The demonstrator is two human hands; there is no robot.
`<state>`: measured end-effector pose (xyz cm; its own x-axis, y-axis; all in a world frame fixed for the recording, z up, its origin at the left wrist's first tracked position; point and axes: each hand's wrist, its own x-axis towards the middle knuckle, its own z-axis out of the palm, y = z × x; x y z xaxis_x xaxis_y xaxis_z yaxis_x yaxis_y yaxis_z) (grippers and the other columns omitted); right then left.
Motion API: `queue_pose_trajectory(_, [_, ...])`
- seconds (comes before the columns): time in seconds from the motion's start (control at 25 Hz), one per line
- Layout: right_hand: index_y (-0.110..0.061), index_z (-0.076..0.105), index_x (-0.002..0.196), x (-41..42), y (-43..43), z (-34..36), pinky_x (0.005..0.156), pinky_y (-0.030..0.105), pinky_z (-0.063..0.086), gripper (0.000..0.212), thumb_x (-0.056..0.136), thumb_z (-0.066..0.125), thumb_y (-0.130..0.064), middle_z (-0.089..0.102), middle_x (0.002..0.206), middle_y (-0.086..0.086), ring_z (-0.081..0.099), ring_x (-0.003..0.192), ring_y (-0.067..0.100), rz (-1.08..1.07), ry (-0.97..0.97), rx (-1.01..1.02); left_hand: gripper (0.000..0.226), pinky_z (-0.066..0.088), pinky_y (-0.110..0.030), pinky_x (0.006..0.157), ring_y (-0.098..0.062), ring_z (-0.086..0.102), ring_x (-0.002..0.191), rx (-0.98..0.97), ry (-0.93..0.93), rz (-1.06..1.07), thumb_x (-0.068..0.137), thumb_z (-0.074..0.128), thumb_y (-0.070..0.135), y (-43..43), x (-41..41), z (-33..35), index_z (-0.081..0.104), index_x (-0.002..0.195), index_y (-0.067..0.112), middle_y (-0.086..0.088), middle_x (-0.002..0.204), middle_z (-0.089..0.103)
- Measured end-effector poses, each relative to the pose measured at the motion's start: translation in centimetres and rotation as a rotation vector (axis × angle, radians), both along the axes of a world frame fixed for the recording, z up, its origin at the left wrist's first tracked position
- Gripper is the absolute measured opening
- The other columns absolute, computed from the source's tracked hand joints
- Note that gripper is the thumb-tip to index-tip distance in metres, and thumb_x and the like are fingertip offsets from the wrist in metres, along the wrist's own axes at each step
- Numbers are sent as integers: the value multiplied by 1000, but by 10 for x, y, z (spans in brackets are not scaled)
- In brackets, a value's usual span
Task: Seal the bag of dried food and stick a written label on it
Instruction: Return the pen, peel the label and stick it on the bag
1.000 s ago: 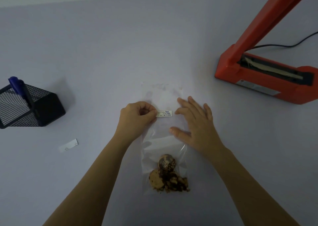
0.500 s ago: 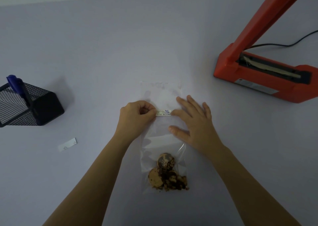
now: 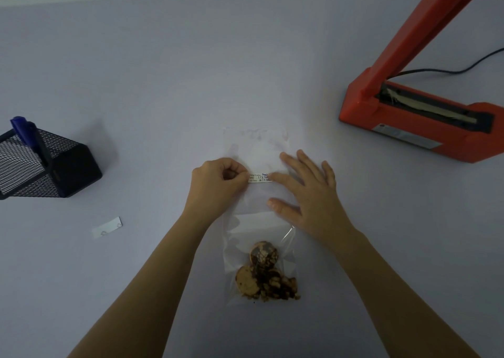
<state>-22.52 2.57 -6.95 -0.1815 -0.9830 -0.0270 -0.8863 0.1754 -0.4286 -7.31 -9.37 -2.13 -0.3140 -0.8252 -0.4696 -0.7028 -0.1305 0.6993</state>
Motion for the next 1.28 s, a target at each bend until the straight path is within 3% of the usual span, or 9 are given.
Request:
queue_pose_trajectory(0.24, [-36, 50, 122, -1, 0, 0, 110, 43, 5, 46, 83, 43, -59, 38, 147, -3, 20, 140, 18, -1, 0, 1, 5, 46, -11, 61, -6, 61, 68, -13, -8, 1, 81, 68, 22, 0, 2, -2, 72, 80, 19, 8, 71, 68])
queue_pose_trajectory(0.32, [-37, 50, 123, -1, 0, 0, 110, 43, 3, 47, 83, 43, -59, 36, 148, -3, 19, 141, 17, -2, -16, 10, 10, 46, -7, 62, -6, 61, 71, -109, -21, -2, 84, 65, 24, 6, 5, 1, 71, 89, 17, 9, 76, 67])
queue_pose_trajectory(0.44, [-37, 48, 123, 0, 0, -1, 110, 42, 5, 46, 83, 44, -58, 39, 147, -2, 22, 140, 18, -7, -4, -11, 29, 52, -34, 67, -19, 59, 76, -544, -105, -247, 88, 51, 26, 28, 13, -1, 67, 109, 14, -4, 91, 61])
queue_pose_trajectory(0.56, [-36, 48, 124, -1, -1, -1, 110, 42, 4, 47, 83, 43, -59, 38, 147, -1, 21, 140, 18, -5, -19, 1, 43, 40, -37, 65, -25, 57, 79, -725, -357, -482, 84, 39, 29, 44, 18, -10, 62, 120, 26, -9, 99, 56])
queue_pose_trajectory(0.76, [-36, 50, 125, -2, -2, 0, 110, 41, 1, 49, 83, 41, -60, 36, 149, -2, 17, 141, 17, -3, -45, 19, 39, 34, -36, 62, -25, 55, 77, -788, -477, -598, 85, 42, 30, 38, 19, -17, 63, 117, 33, -8, 98, 56])
queue_pose_trajectory(1.12, [-36, 50, 124, -1, -2, 0, 110, 41, 2, 49, 83, 41, -61, 35, 149, -3, 16, 141, 16, -5, -49, 30, 50, 34, -37, 64, -27, 55, 79, -775, -462, -552, 79, 36, 17, 26, 28, -20, 65, 118, 29, -9, 100, 56])
queue_pose_trajectory(1.2, [-37, 49, 125, -2, -1, 0, 111, 42, 1, 49, 83, 40, -61, 35, 149, -3, 16, 141, 16, -5, -57, 37, 52, 37, -40, 66, -30, 54, 84, -757, -443, -517, 77, 34, 20, 26, 29, -16, 63, 120, 28, -10, 104, 56])
queue_pose_trajectory(1.28, [-37, 48, 124, -1, -2, 1, 111, 43, 2, 48, 84, 40, -61, 35, 149, -3, 16, 141, 16, -3, -51, 29, 55, 40, -45, 75, -34, 48, 101, -704, -428, -463, 78, 36, 29, 31, 27, -11, 55, 129, 26, -13, 119, 53])
